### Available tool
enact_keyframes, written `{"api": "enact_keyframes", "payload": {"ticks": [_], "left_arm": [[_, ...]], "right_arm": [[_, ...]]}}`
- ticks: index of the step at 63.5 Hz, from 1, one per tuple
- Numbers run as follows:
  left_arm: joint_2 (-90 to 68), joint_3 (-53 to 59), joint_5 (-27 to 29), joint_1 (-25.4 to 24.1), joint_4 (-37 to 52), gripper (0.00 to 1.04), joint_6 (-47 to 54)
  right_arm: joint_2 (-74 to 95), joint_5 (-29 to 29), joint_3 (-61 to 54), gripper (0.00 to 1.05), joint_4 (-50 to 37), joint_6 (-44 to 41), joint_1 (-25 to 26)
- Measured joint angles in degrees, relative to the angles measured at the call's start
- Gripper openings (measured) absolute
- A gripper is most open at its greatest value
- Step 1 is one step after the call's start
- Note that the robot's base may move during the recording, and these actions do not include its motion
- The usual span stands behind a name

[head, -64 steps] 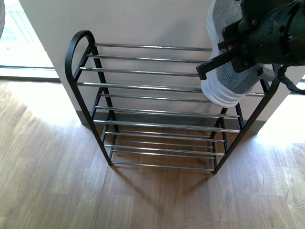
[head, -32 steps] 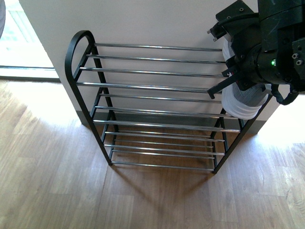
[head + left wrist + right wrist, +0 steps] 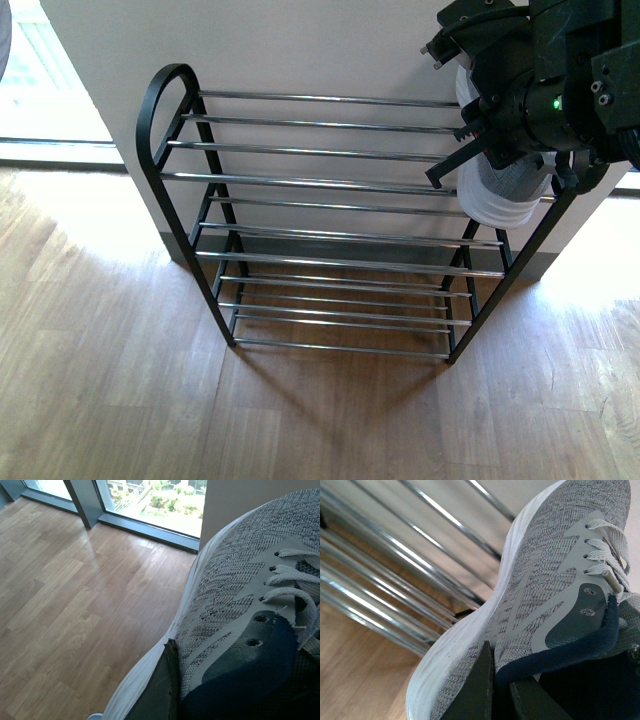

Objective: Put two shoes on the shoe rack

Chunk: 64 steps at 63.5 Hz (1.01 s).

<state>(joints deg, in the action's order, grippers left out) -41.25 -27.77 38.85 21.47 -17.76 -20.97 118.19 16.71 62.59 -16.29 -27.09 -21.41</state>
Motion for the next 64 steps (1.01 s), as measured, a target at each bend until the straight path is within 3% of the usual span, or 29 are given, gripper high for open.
{"api": "enact_keyframes", "payload": {"ticks": [16,30,46,54,59,64], "left_arm": [[0.0,0.0,-0.02,0.0,0.0,0.02,0.0],[0.0,0.0,-0.04,0.0,0.0,0.02,0.0],[0.0,0.0,-0.02,0.0,0.0,0.02,0.0],[0.0,0.0,-0.02,0.0,0.0,0.02,0.0],[0.0,0.0,-0.02,0.0,0.0,0.02,0.0],[0.0,0.0,-0.02,0.0,0.0,0.02,0.0]], "right_arm": [[2.54,4.28,4.37,0.01,0.52,-0.55,2.49],[2.99,2.84,3.8,0.04,-0.85,-2.99,2.93],[0.17,-0.87,-0.42,0.46,-4.7,-3.19,2.89],[-6.03,-5.66,-5.64,0.67,-7.45,-0.39,3.13],[-15.15,-11.47,-13.0,0.88,-12.02,4.2,4.37],[-21.75,-16.41,-18.88,0.97,-15.45,8.13,6.19]]}}
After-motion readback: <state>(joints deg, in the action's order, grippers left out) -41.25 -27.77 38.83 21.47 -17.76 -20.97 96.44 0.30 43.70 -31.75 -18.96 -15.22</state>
